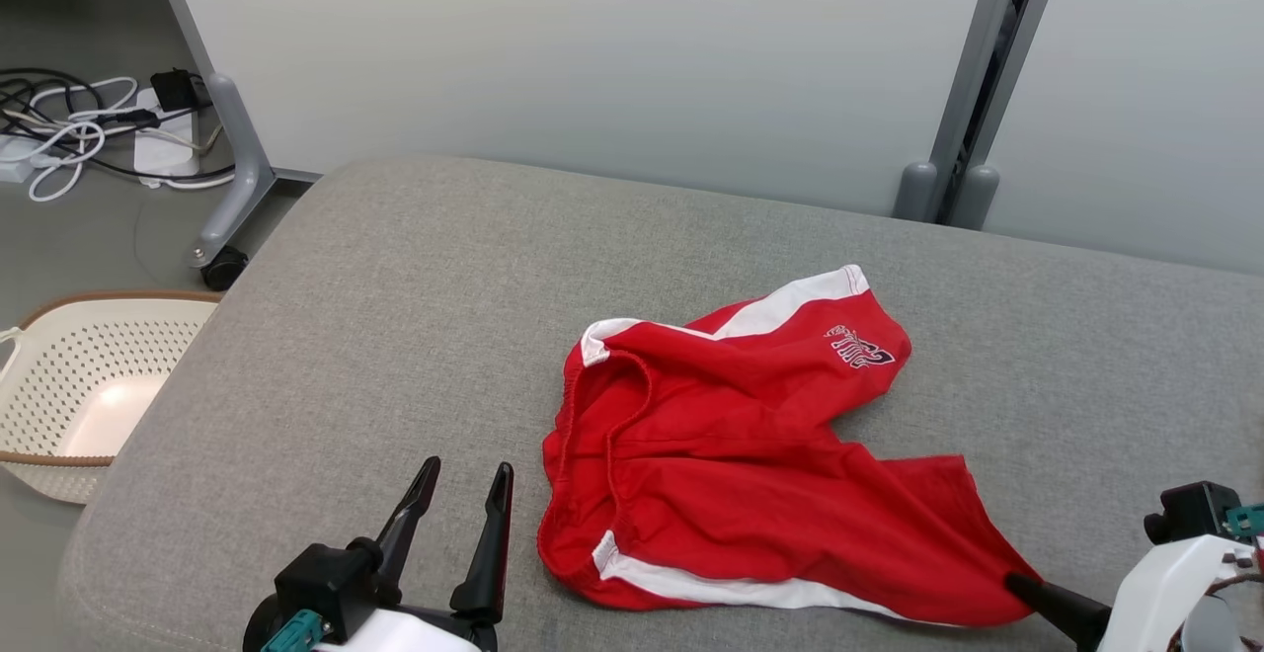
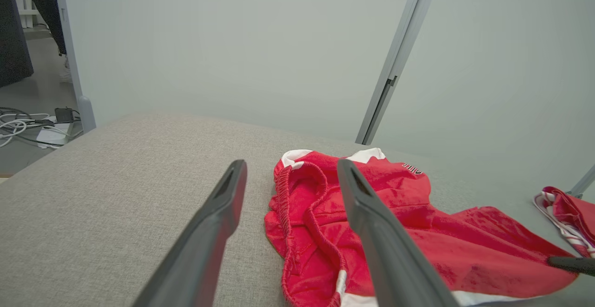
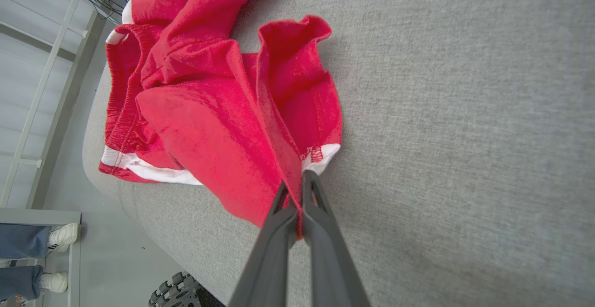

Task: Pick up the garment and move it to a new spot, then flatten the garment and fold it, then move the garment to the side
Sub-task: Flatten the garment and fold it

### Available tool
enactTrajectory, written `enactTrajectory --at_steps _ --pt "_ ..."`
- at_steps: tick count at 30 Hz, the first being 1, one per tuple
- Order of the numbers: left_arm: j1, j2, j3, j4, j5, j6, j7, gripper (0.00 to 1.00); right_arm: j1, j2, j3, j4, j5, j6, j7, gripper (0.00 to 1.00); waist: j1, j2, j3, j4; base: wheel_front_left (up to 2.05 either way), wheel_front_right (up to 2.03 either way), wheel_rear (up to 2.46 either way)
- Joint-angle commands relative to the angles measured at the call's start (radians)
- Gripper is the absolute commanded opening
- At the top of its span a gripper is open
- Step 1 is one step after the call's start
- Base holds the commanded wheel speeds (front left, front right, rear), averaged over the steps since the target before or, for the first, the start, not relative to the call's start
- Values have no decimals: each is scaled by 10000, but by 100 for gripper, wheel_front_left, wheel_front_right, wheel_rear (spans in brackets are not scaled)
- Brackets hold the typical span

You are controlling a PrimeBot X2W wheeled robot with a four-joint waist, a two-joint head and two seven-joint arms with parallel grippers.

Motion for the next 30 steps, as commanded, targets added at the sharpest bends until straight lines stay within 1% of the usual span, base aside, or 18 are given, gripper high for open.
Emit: enactTrajectory --at_steps 1,3,6,7,8,9,13,17,20,24,28,30 --pt "66 22 63 -42 42 34 -42 100 143 -67 -133 -137 127 2 168 0 0 -1 -61 -21 0 0 0" --pt "120 7 64 -50 50 30 -46 100 302 -105 -456 -331 187 2 400 0 0 -1 -95 -25 0 0 0" --pt "81 -9 46 -50 63 -10 -50 100 433 51 -836 87 -244 2 585 0 0 -1 -90 3 0 0 0" --pt "60 -8 36 -40 61 -29 -51 100 445 158 -993 316 -415 2 602 32 0 -1 -84 19 0 0 0" --pt "42 -4 28 -29 57 -58 -51 100 424 279 -1137 527 -582 2 609 84 0 -1 -72 35 0 0 0" --pt "26 4 26 -20 52 -79 -50 100 396 426 -1263 704 -733 2 656 100 0 -1 -57 46 0 0 0" --pt "-28 45 50 23 16 -87 -52 100 471 1117 -1724 1191 -1052 2 973 100 0 -1 -5 16 0 0 0" --pt "-16 107 88 3 13 -38 -42 100 503 1360 -2213 989 -1465 2 1089 100 0 -1 7 -224 0 0 0" --pt "-58 155 127 -80 44 -1 -43 100 497 1451 -2756 373 -1868 2 677 100 0 -1 12 -488 0 0 0" --pt "-77 201 239 -237 93 60 -48 100 630 1520 -3672 -849 -2427 2 -256 100 0 -1 40 -911 0 0 0" --pt "-91 274 498 -431 152 107 -55 100 878 1778 -4463 -2013 -3354 2 -1199 100 0 -1 70 -1371 0 0 0" --pt "-79 321 695 -543 184 145 -54 100 1097 2079 -4809 -2627 -3828 2 -1673 100 0 -1 80 -1594 0 0 0"
